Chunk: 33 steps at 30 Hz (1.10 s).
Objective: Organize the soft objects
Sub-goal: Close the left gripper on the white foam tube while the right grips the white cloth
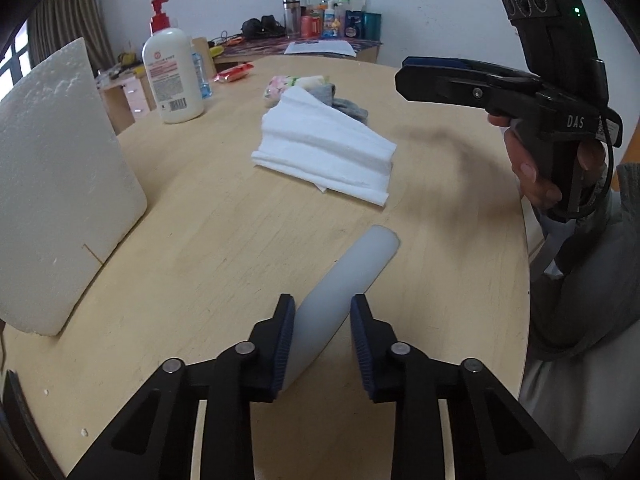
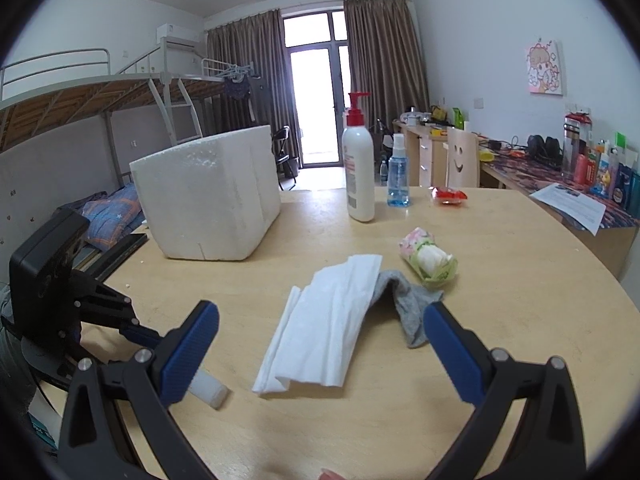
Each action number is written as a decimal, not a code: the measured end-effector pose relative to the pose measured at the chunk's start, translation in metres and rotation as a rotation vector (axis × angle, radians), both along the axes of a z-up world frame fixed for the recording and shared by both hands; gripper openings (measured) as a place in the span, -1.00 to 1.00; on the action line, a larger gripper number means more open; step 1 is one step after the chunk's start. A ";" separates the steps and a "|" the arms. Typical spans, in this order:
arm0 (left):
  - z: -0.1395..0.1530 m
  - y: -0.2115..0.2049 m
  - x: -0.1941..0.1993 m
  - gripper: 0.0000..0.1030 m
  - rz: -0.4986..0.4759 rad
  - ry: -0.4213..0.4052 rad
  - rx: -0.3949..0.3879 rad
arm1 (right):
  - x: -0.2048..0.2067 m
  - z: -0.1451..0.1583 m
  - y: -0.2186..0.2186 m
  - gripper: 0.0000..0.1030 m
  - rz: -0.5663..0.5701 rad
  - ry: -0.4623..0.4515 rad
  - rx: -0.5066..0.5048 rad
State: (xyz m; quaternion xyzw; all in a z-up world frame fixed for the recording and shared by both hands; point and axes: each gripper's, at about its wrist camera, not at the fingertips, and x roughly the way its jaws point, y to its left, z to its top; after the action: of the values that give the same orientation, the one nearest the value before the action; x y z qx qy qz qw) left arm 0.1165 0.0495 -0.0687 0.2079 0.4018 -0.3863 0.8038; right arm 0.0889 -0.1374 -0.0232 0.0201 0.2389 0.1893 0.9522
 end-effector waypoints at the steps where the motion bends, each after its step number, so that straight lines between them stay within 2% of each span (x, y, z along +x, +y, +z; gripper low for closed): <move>1: 0.000 0.000 0.000 -0.50 0.003 -0.002 0.000 | 0.000 0.000 0.001 1.00 0.002 -0.002 -0.002; 6: 0.003 -0.003 -0.011 -0.87 0.016 -0.080 0.023 | 0.002 -0.002 0.007 1.00 0.006 0.006 -0.010; 10: 0.008 0.005 -0.006 -0.89 0.098 -0.124 -0.002 | 0.004 -0.003 0.009 1.00 0.005 0.014 -0.012; 15: 0.027 0.030 0.005 -0.88 0.232 -0.155 -0.132 | 0.009 -0.006 0.014 1.00 0.005 0.036 -0.017; 22: 0.031 0.049 0.022 -0.88 0.408 -0.171 -0.201 | 0.015 -0.010 0.026 1.00 0.027 0.076 -0.040; 25: 0.031 0.051 0.025 -0.88 0.429 -0.163 -0.225 | 0.017 -0.013 0.031 1.00 0.042 0.088 -0.051; 30: 0.027 0.047 0.023 -0.87 0.430 -0.177 -0.198 | 0.020 -0.017 0.041 0.99 0.062 0.110 -0.083; 33: 0.024 0.048 0.024 -0.87 0.426 -0.151 -0.199 | 0.024 -0.020 0.044 0.84 0.060 0.128 -0.095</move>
State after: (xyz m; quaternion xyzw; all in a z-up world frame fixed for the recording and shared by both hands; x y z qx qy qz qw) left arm 0.1408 0.0973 -0.0445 0.0667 0.3352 -0.2294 0.9114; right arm 0.1124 -0.0933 -0.0429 -0.0203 0.3086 0.2042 0.9288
